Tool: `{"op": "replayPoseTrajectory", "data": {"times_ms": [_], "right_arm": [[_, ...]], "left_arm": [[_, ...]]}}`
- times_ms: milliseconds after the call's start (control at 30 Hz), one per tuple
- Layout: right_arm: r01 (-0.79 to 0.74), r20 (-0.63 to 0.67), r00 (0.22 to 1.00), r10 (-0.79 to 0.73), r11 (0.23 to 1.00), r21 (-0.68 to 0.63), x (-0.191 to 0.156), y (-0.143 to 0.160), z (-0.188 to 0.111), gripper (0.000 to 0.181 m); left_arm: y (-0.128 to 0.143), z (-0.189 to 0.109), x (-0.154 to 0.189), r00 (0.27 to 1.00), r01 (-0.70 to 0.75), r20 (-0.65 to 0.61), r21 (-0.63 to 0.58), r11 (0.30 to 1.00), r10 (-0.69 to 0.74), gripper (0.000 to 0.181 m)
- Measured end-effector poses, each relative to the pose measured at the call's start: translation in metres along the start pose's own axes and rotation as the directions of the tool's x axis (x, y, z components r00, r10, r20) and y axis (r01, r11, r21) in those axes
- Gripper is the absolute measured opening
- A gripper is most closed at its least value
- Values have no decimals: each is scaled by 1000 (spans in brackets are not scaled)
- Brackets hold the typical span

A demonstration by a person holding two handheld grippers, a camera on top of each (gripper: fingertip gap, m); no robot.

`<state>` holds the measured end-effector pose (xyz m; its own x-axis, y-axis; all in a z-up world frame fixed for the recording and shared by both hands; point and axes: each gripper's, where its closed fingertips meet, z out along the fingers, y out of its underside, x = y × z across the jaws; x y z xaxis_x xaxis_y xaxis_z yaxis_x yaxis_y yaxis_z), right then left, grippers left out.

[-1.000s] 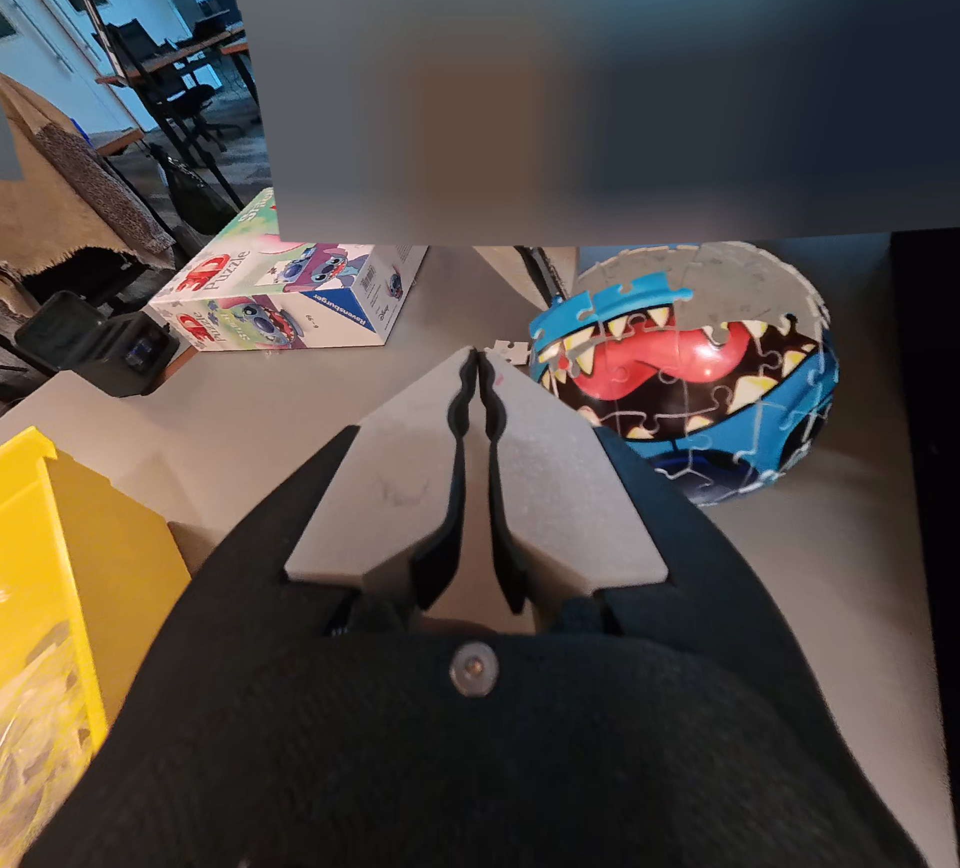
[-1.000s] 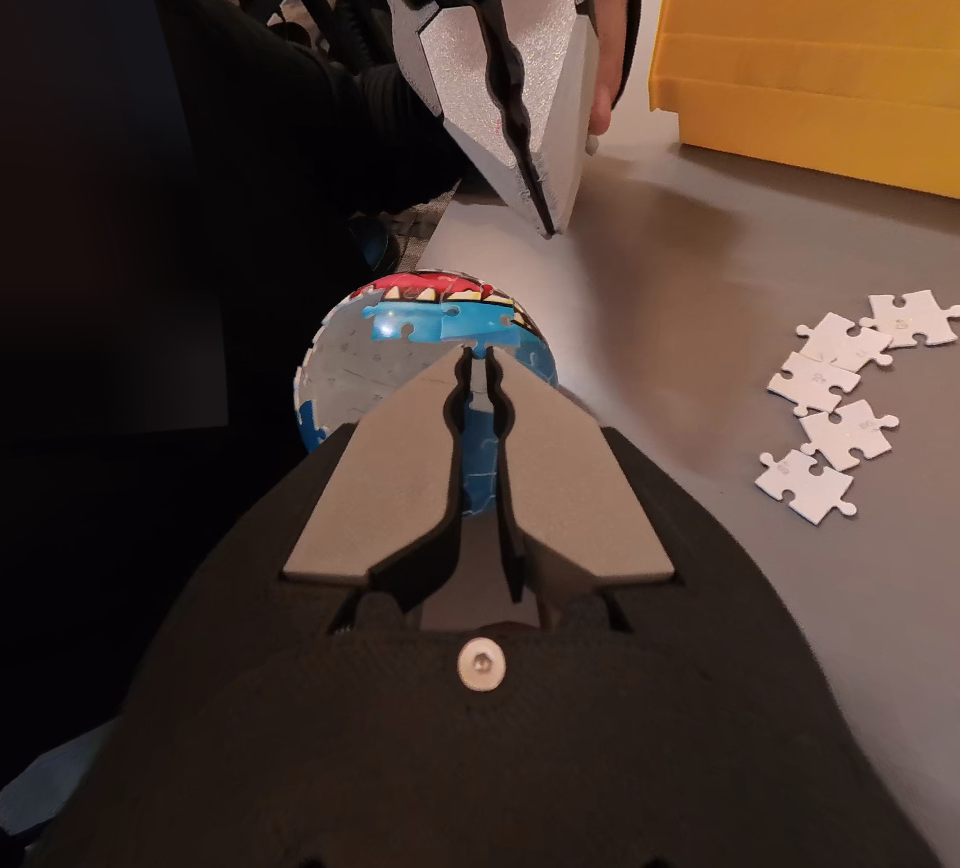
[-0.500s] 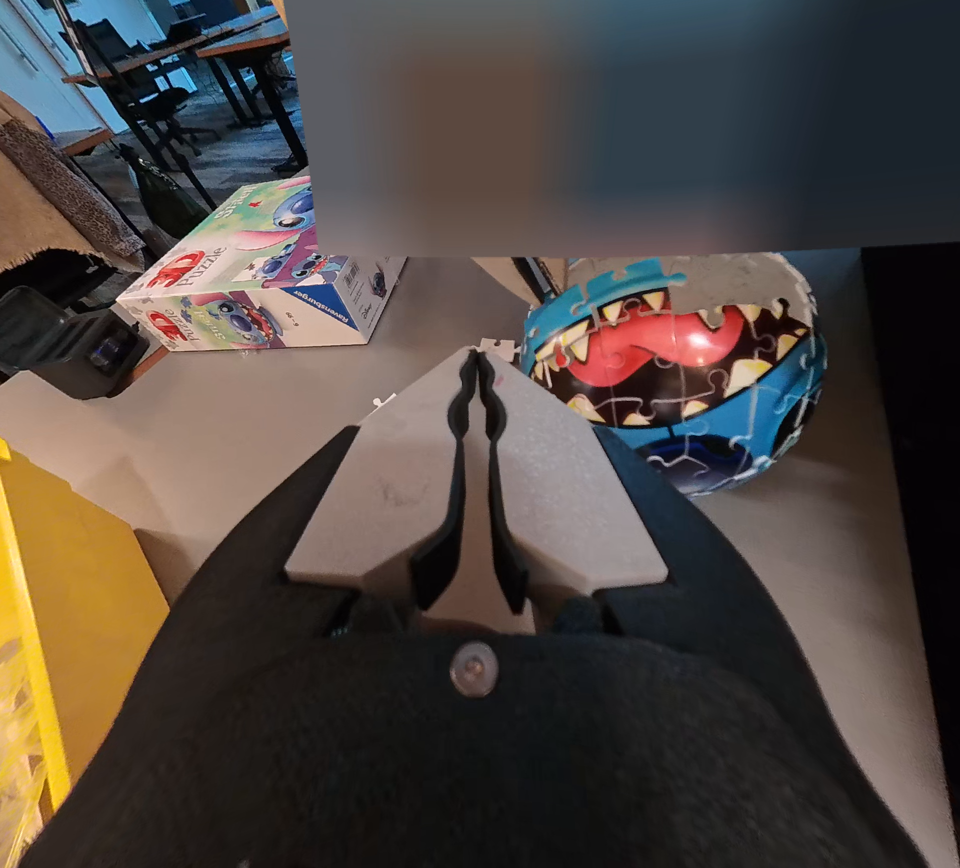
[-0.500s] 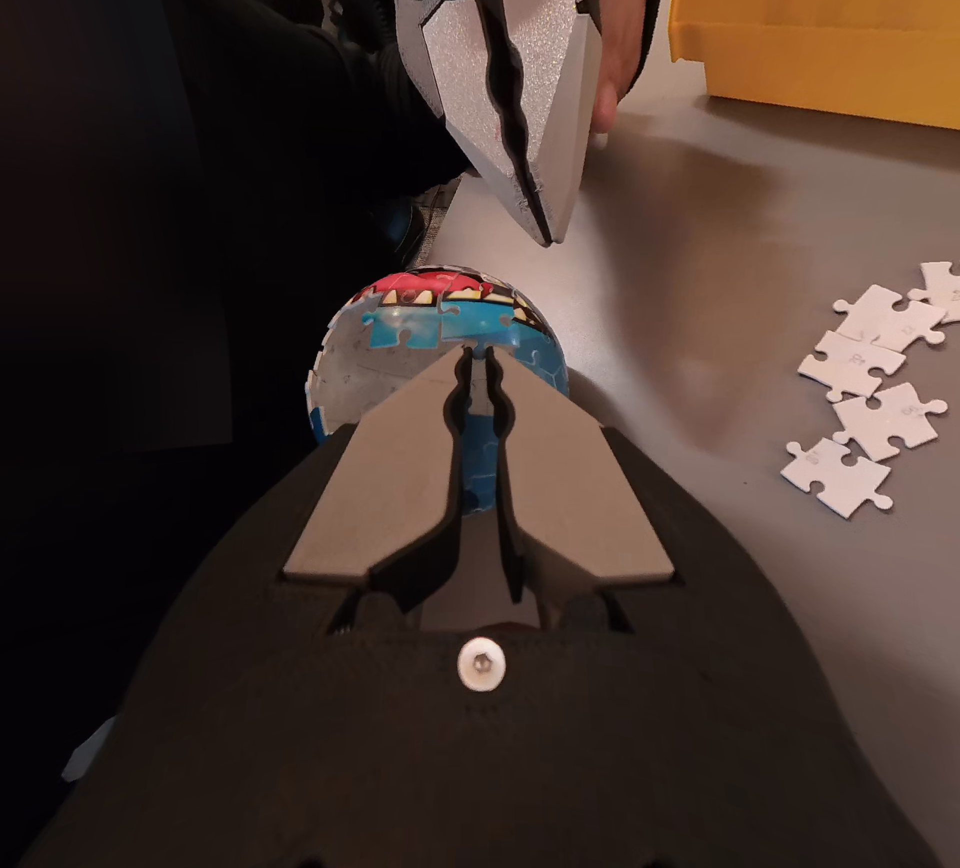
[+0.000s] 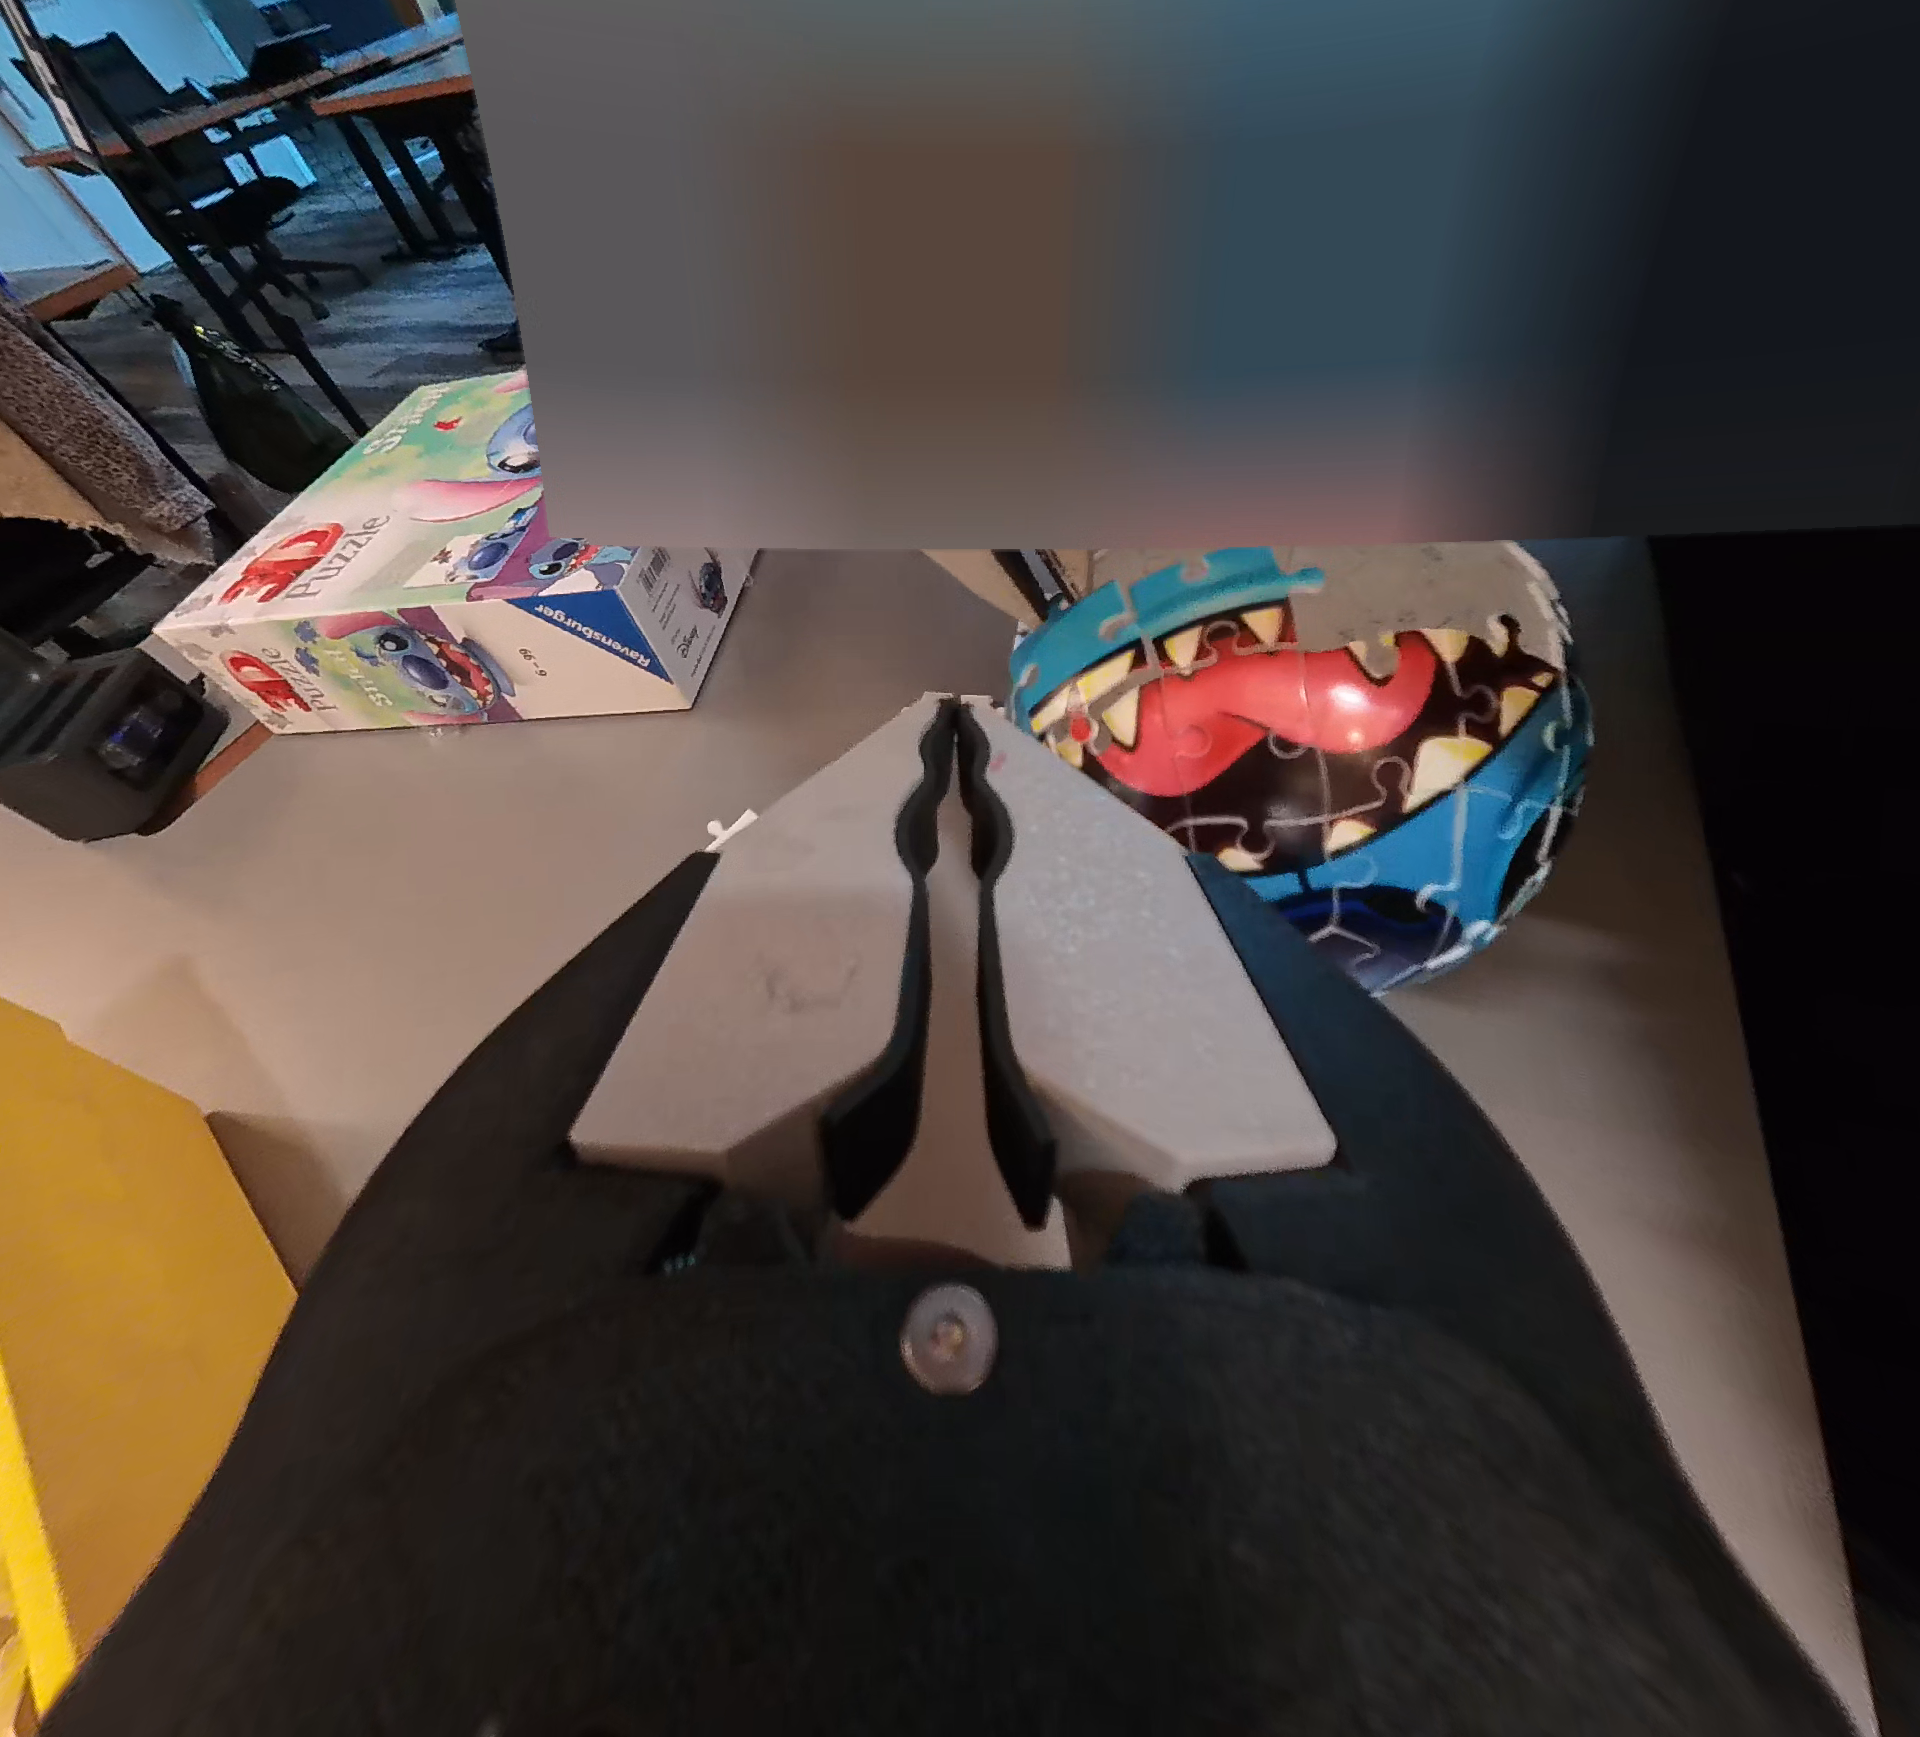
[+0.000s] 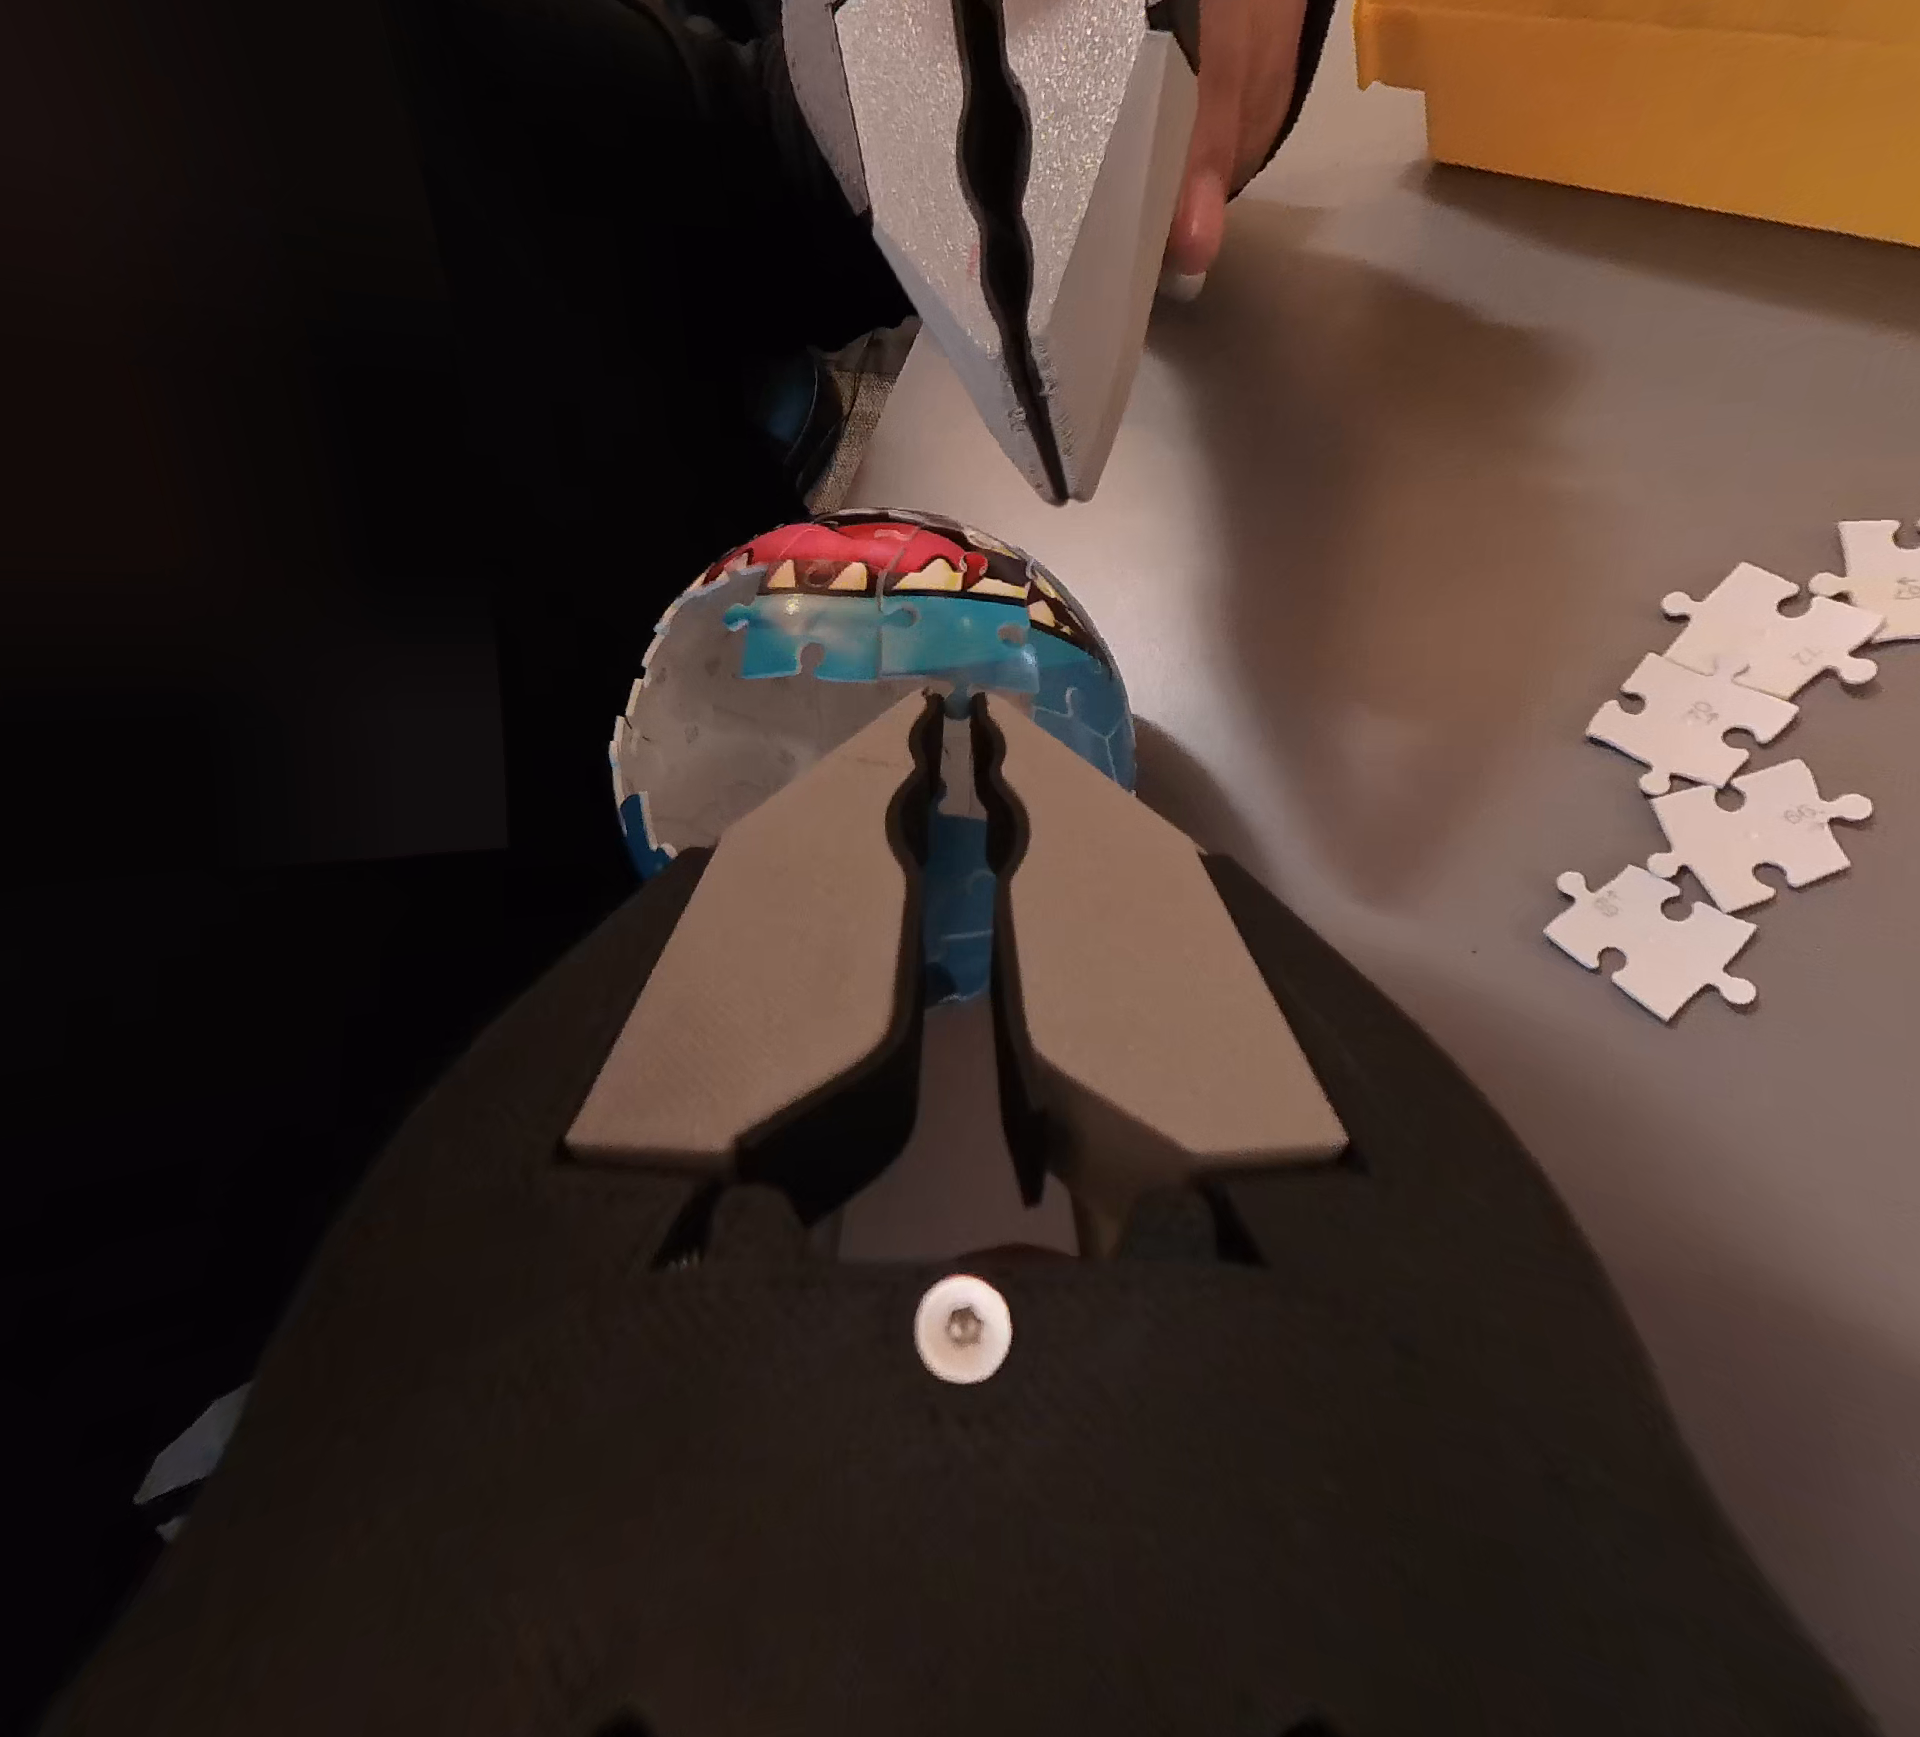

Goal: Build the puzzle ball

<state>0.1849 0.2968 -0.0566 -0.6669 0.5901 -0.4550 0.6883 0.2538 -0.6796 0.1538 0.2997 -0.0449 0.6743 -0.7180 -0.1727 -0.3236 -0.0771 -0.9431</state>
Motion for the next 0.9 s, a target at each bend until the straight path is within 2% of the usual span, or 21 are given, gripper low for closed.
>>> {"op": "replayPoseTrajectory", "data": {"times_ms": [400, 733, 900], "right_arm": [[3, 5, 1000, -3, 999, -33, -2, 0, 1, 2], [0, 15, 1000, 0, 999, -40, -2, 0, 1, 2], [0, 17, 1000, 0, 999, -47, -2, 1, 1, 2]], "left_arm": [[-6, 6, 11, 995, 4, -102, -5, 1000, -5, 0], [-3, 6, 8, 992, 13, -126, -40, 999, -18, 0], [-7, 3, 14, 978, 53, -199, -41, 998, -60, 0]]}}
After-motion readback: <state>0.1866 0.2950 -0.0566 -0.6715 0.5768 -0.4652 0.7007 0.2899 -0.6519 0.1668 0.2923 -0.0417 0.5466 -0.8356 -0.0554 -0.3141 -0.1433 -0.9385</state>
